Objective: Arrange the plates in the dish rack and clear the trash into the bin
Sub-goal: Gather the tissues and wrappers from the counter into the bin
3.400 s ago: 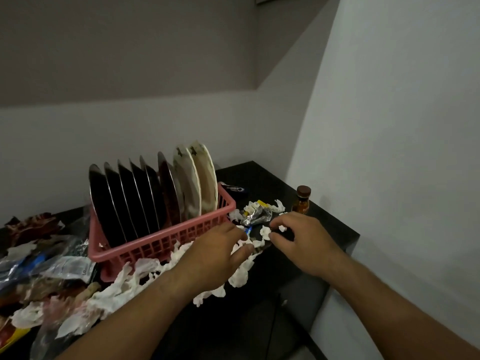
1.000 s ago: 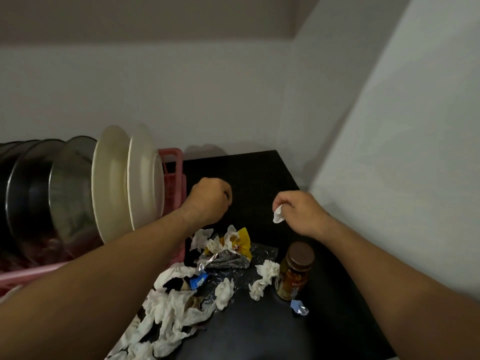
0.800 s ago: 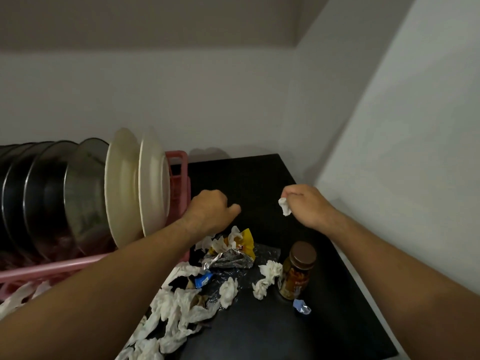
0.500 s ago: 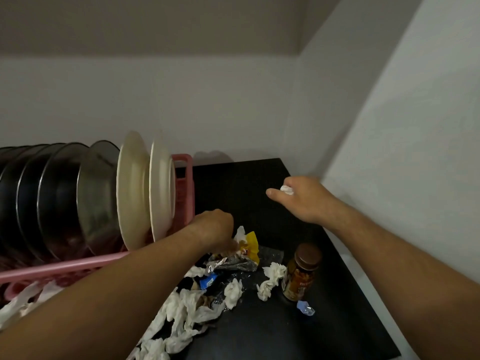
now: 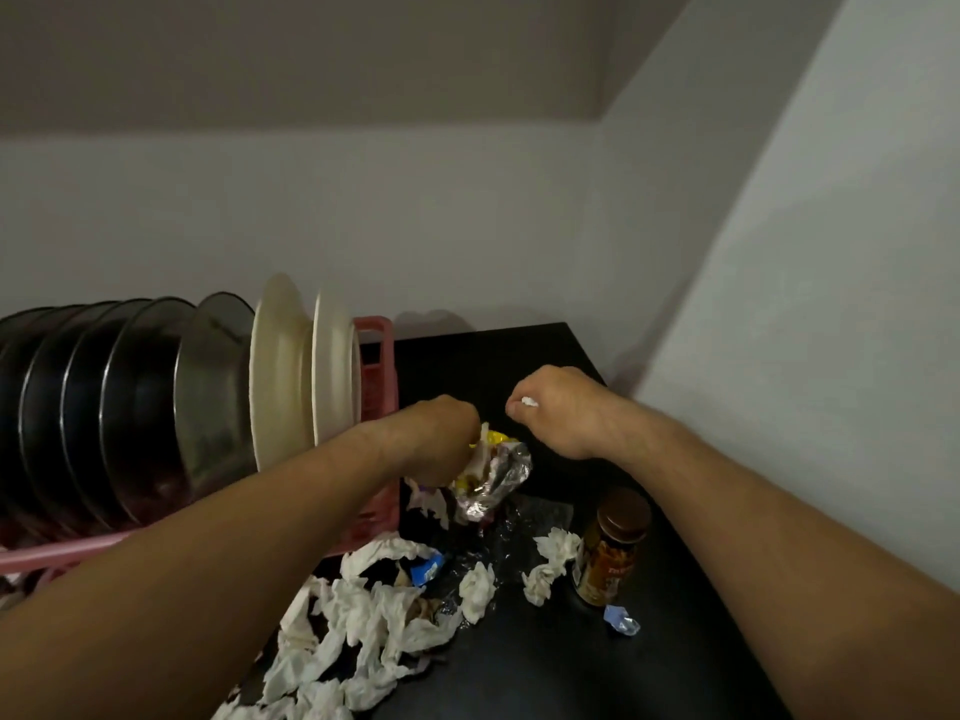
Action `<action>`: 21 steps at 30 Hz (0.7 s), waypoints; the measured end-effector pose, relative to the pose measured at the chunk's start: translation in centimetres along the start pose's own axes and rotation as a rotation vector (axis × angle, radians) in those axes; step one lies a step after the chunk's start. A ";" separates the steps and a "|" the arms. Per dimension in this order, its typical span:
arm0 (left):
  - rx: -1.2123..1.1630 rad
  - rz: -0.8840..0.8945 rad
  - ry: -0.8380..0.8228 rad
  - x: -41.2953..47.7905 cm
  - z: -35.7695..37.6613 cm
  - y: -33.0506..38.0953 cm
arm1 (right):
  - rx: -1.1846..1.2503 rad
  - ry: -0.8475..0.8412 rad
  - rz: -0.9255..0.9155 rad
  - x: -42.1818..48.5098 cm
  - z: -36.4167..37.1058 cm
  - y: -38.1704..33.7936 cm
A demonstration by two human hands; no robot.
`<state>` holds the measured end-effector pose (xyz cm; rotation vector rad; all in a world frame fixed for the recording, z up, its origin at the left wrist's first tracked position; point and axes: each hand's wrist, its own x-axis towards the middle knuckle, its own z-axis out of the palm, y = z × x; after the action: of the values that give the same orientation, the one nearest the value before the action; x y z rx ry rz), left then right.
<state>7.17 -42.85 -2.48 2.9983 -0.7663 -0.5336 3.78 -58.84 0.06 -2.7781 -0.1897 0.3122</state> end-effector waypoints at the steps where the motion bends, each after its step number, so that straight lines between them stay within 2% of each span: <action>1: -0.023 0.020 0.004 -0.2 -0.2 -0.1 | -0.004 0.008 0.028 0.2 0.0 -0.1; 4: -0.050 0.045 0.067 -0.9 -0.8 -0.5 | -0.012 -0.011 0.129 0.7 -0.2 -0.1; 7: -0.116 0.018 0.145 -1.6 -1.6 -1.1 | -0.052 -0.025 0.155 1.0 0.0 -0.4; 12: -0.302 -0.085 0.295 -2.3 -3.1 -1.9 | -0.046 -0.112 0.126 0.9 2.8 -2.4; 17: -0.460 -0.165 0.524 -2.7 -3.2 -2.1 | -0.234 -0.121 -0.028 0.8 6.0 -5.0; 19: -0.480 -0.193 0.560 -2.8 -3.2 -2.1 | -0.307 -0.163 -0.063 1.1 7.3 -5.7; 21: -0.512 -0.197 0.554 -2.9 -3.1 -2.1 | -0.367 -0.227 0.002 1.6 7.8 -5.5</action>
<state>6.76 -39.90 1.17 2.5430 -0.2439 0.1062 2.94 -50.92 -5.54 -3.0974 -0.3281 0.6531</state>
